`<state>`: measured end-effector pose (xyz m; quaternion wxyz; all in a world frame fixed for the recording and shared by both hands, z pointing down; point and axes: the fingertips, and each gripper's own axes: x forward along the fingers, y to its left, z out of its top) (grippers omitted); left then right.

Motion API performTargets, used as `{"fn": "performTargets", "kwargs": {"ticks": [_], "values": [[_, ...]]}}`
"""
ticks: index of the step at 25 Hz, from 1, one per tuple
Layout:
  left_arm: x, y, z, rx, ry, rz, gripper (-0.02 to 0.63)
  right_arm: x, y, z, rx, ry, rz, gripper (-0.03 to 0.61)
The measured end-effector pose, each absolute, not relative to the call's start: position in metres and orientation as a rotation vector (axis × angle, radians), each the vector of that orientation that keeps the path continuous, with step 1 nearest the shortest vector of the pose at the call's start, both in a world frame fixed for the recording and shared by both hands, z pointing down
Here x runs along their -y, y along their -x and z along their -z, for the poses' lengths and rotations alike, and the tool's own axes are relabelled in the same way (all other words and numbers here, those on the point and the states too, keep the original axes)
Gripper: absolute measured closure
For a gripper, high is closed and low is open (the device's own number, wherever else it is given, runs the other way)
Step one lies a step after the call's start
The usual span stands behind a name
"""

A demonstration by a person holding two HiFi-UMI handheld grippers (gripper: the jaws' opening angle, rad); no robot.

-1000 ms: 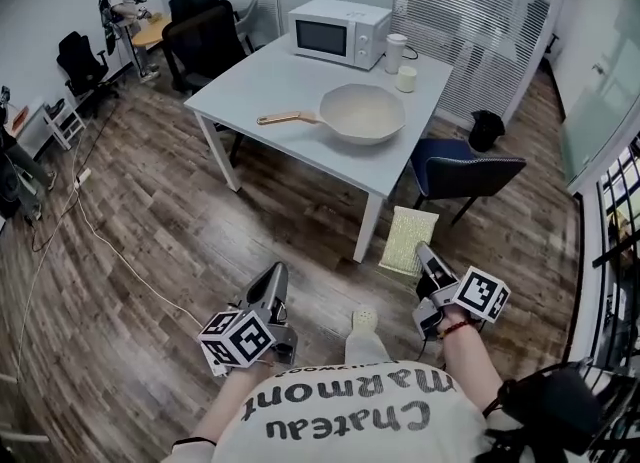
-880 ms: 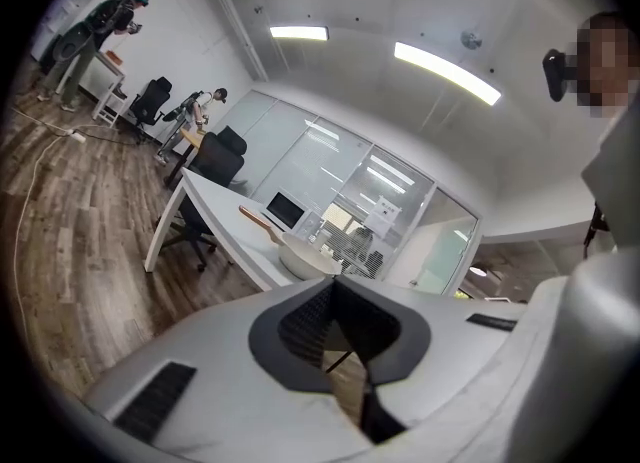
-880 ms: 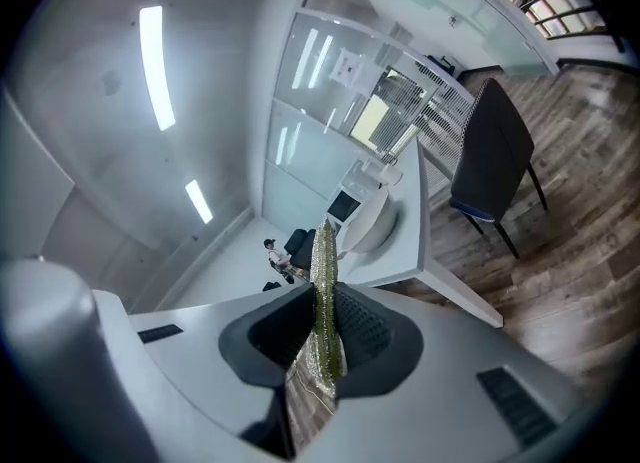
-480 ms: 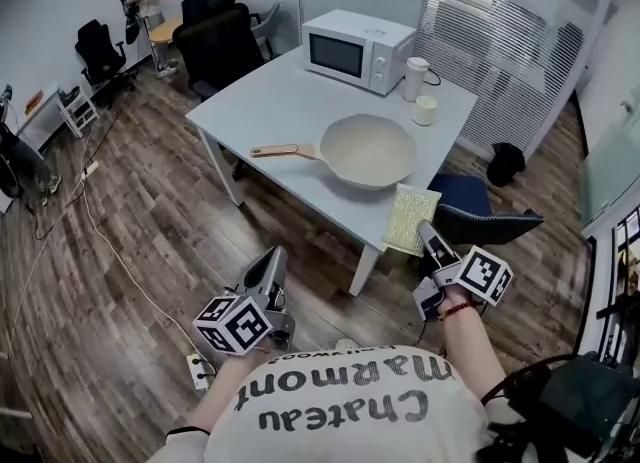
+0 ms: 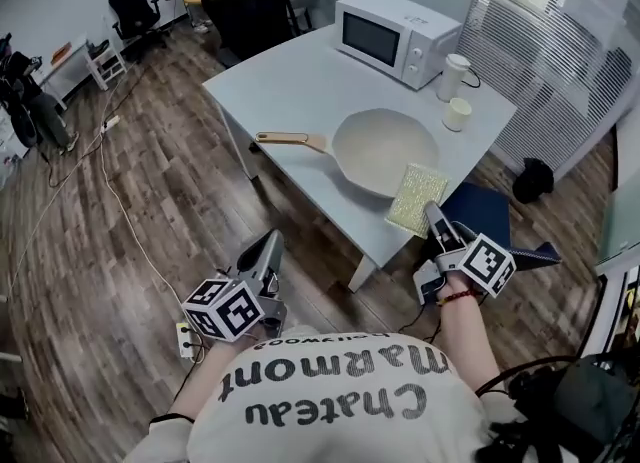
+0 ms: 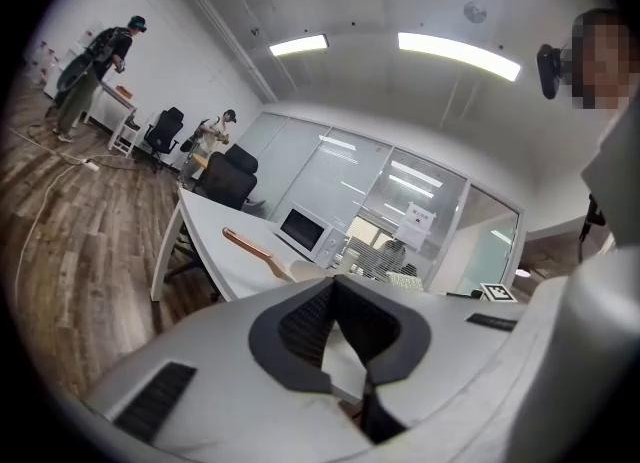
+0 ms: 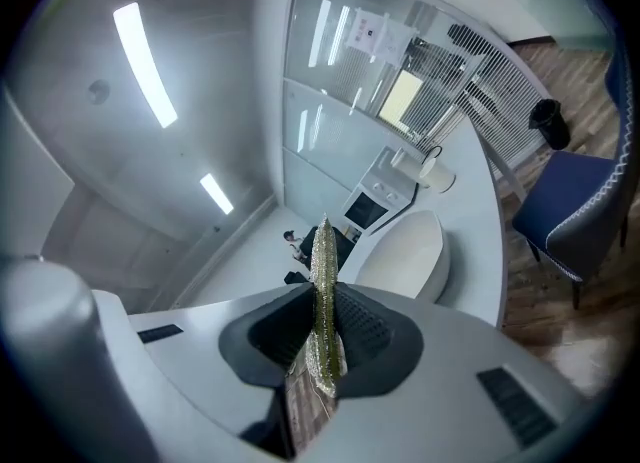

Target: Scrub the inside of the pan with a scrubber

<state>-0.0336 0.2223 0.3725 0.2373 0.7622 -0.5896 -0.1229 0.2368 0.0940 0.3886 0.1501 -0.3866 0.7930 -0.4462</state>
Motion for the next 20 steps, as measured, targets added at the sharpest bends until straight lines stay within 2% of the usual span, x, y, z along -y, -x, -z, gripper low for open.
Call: {"fn": "performTargets", "kwargs": {"ticks": [3, 11, 20], "values": [[-0.212, 0.04, -0.375, 1.645, -2.051, 0.321, 0.62, -0.078, -0.233, -0.391, -2.275, 1.056, 1.269, 0.52], [-0.172, 0.036, -0.387, 1.656, -2.072, 0.256, 0.62, -0.063, -0.269, -0.418, -2.165, 1.276, 1.368, 0.518], [-0.114, 0.026, -0.398, 1.503, -2.198, 0.133, 0.62, -0.038, -0.281, -0.424, -2.092, 1.366, 1.349, 0.52]]}}
